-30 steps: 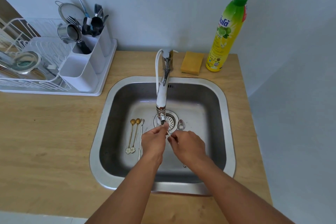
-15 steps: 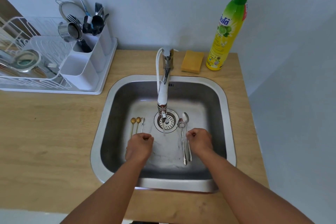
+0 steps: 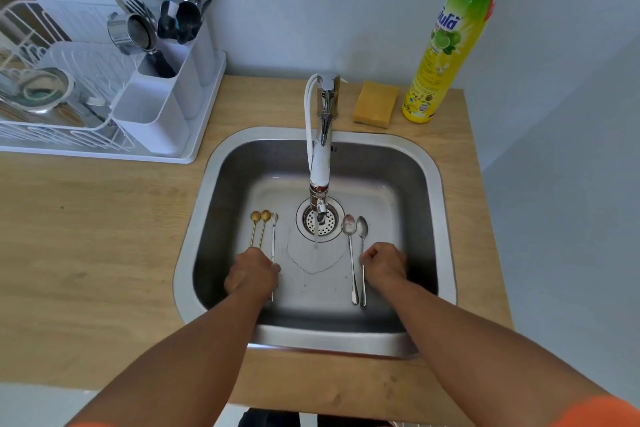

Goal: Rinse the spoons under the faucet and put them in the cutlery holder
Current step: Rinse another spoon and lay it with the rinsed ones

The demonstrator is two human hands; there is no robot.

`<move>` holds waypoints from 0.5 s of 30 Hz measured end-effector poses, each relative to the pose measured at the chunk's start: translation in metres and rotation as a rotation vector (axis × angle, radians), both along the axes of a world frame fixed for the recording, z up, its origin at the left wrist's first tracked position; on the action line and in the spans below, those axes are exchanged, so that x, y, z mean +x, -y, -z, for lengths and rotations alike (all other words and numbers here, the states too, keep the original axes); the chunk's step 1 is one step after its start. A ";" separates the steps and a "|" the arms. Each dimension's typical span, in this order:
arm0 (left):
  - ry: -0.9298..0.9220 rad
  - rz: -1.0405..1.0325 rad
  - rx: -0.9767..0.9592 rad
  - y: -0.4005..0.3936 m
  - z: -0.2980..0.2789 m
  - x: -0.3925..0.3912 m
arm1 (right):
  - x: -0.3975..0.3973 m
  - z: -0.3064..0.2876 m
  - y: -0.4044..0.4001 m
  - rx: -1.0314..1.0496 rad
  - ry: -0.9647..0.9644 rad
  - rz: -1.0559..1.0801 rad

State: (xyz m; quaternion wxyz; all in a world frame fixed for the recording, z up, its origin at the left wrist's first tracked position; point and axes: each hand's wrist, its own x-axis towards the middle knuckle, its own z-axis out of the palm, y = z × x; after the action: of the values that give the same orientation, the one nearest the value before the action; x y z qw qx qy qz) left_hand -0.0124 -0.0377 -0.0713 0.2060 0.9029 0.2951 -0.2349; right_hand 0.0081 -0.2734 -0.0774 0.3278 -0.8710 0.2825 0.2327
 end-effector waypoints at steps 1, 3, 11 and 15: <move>-0.003 0.008 0.007 0.001 0.000 0.001 | 0.001 0.000 -0.001 -0.010 0.004 -0.005; -0.006 0.009 0.019 0.002 0.001 0.003 | 0.003 0.001 -0.002 -0.024 0.009 -0.011; -0.004 -0.118 -0.097 -0.003 0.014 0.010 | 0.000 0.008 -0.001 -0.095 0.004 -0.071; -0.073 -0.105 -0.132 -0.001 0.013 0.015 | 0.001 0.001 -0.004 -0.130 0.141 -0.099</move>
State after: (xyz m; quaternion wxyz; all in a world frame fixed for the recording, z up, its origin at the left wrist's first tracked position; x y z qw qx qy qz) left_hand 0.0021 -0.0365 -0.0842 0.2664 0.8615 0.3333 -0.2753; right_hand 0.0091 -0.2691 -0.0784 0.2780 -0.9175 0.2300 0.1677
